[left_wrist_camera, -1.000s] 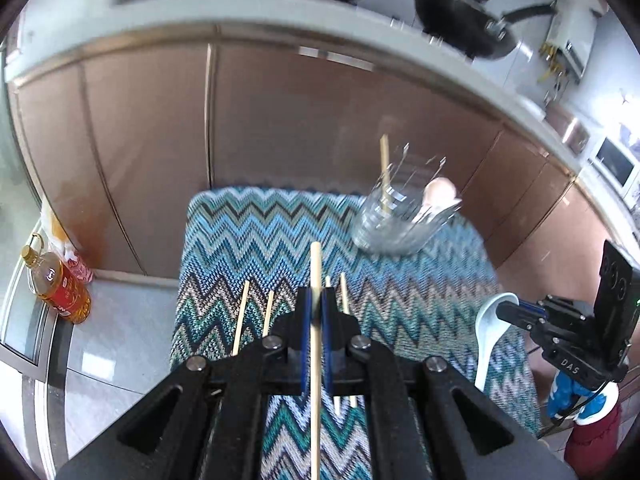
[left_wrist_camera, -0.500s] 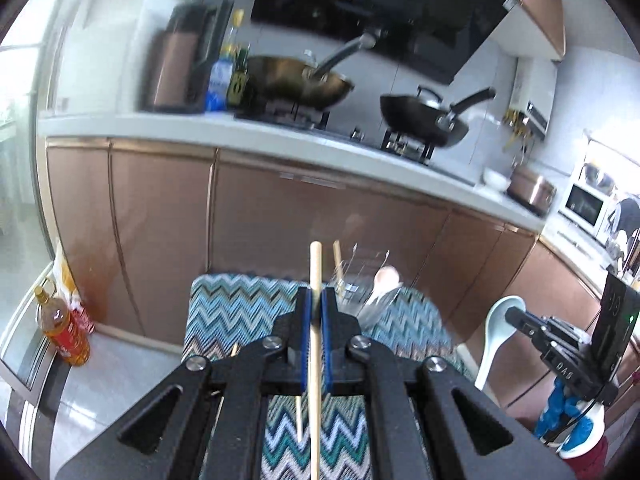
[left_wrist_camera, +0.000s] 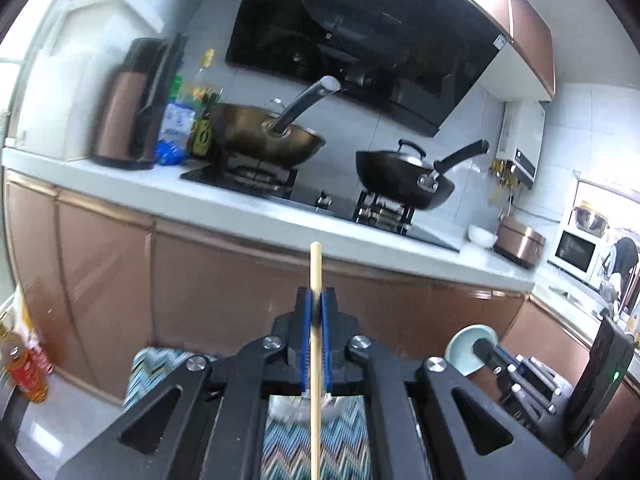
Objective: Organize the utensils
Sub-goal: 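Lower the spoon and chopstick into the clear holder with both tools, then open both tools and withdraw them from the holder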
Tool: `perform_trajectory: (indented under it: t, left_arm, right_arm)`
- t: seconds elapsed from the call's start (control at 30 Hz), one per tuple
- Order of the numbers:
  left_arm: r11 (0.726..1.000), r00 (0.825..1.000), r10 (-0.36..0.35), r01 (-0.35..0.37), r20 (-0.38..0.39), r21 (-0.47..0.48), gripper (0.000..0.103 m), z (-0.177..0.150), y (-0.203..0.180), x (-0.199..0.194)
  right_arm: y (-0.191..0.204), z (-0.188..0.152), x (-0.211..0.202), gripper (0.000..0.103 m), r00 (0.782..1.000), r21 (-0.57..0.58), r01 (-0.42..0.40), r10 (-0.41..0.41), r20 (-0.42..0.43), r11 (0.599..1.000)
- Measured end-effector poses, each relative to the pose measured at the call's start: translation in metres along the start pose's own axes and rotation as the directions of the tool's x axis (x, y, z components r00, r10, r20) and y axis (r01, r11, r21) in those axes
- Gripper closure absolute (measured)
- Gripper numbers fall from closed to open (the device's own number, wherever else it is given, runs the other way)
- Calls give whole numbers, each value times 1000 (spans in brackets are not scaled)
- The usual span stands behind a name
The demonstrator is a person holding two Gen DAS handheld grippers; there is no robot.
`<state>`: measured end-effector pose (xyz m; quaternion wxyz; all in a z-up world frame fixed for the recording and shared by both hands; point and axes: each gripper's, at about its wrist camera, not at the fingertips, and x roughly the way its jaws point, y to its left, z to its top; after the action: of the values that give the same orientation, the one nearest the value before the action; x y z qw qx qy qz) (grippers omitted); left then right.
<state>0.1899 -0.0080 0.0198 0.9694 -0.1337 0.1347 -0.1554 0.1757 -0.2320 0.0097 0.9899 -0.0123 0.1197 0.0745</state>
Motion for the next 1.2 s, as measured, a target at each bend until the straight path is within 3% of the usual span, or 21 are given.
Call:
perform_trajectory:
  t: [0.23, 0.4, 0.63, 0.83, 0.93, 1.0, 1.03, 1.1, 1.13, 1.2]
  left_arm:
    - [1000, 993, 9, -7, 115, -20, 99, -5, -12, 79]
    - [999, 992, 22, -19, 127, -27, 99, -20, -15, 135]
    - [998, 986, 68, -66, 152, -18, 99, -50, -9, 182]
    - [988, 973, 148, -152, 179, 9, 99, -82, -3, 209]
    - [988, 977, 150, -155, 150, 20, 97, -96, 1, 214]
    - [987, 978, 152, -157, 145, 27, 97, -100, 3, 211]
    - [987, 978, 154, -159, 144, 28, 96, -100, 4, 209]
    - [988, 977, 150, -155, 150, 23, 90, -97, 5, 199]
    - [987, 975, 152, -157, 160, 18, 82, -92, 6, 193]
    - [987, 971, 158, -163, 181, 10, 73, -85, 7, 181]
  right_arm:
    - [-15, -16, 74, 97, 998, 7, 55, -56, 33, 998]
    - [-23, -35, 114, 97, 998, 8, 64, -64, 26, 998]
    - [-30, -59, 151, 97, 995, -3, 94, -93, 25, 996]
    - [-31, -90, 173, 96, 994, -9, 113, -113, 1, 994]
    - [-31, -107, 176, 96, 993, 1, 114, -114, -27, 993]
    - [-31, -112, 172, 93, 994, 18, 110, -110, -29, 994]
    - [-31, -113, 169, 87, 994, 22, 106, -105, -29, 994]
    - [-29, -110, 161, 77, 994, 14, 111, -111, -17, 994]
    - [-28, -107, 157, 74, 994, 12, 112, -112, -7, 994]
    - [-27, -100, 148, 73, 993, 12, 115, -115, 4, 993]
